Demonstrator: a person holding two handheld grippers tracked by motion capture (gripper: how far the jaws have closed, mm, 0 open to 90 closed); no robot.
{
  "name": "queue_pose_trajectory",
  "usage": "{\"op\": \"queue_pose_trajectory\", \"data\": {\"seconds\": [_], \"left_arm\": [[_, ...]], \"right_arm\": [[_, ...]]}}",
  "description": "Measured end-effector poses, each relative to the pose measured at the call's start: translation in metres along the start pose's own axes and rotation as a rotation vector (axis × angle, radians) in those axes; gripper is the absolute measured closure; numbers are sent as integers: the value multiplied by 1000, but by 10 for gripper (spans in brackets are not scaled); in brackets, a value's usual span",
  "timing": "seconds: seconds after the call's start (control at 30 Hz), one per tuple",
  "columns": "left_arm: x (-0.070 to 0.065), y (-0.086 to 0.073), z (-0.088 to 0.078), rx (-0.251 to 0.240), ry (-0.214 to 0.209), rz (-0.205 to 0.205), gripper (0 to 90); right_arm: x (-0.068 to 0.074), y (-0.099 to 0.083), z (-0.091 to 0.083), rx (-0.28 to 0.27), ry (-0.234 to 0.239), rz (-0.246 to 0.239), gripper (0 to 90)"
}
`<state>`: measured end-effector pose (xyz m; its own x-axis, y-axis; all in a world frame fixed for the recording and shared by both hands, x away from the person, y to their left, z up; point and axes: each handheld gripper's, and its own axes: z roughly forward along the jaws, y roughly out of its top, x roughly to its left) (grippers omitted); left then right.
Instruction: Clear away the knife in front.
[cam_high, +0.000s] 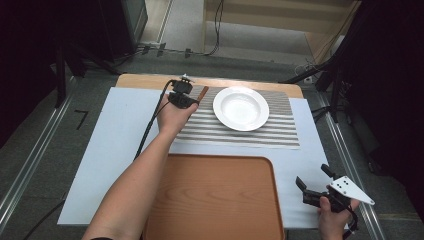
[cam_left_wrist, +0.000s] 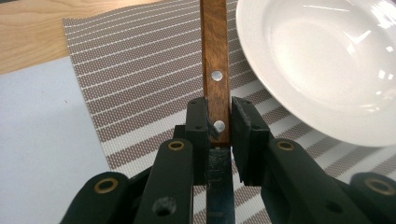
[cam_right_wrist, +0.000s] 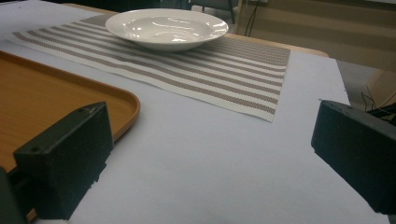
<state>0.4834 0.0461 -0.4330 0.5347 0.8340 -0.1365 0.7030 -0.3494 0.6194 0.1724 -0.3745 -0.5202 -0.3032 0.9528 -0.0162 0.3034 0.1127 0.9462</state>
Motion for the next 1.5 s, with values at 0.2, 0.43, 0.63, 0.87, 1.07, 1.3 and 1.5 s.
{"op": "queue_pose_trajectory", "data": {"seconds": [0.2,0.43,0.63,0.87,1.07,1.3,1.5], "left_arm": [[-3,-6,-10,-7,-12,17,774],[-4,-17,-21,-12,-32,24,774],[-7,-27,-29,-21,-40,28,774],[-14,-42,-39,-28,-60,40,774],[-19,-50,-46,-36,-61,53,774],[-24,-63,-54,-43,-78,58,773],[-27,-76,-62,-45,-89,62,773]], "right_arm": [[0,0,0,1,-2,2,0],[1,0,0,5,-6,0,0],[1,0,0,6,-6,-3,0],[1,0,0,5,-7,1,0],[1,0,0,5,-6,-3,0],[1,0,0,4,-6,-2,0],[1,0,0,5,-7,-3,0]]}}
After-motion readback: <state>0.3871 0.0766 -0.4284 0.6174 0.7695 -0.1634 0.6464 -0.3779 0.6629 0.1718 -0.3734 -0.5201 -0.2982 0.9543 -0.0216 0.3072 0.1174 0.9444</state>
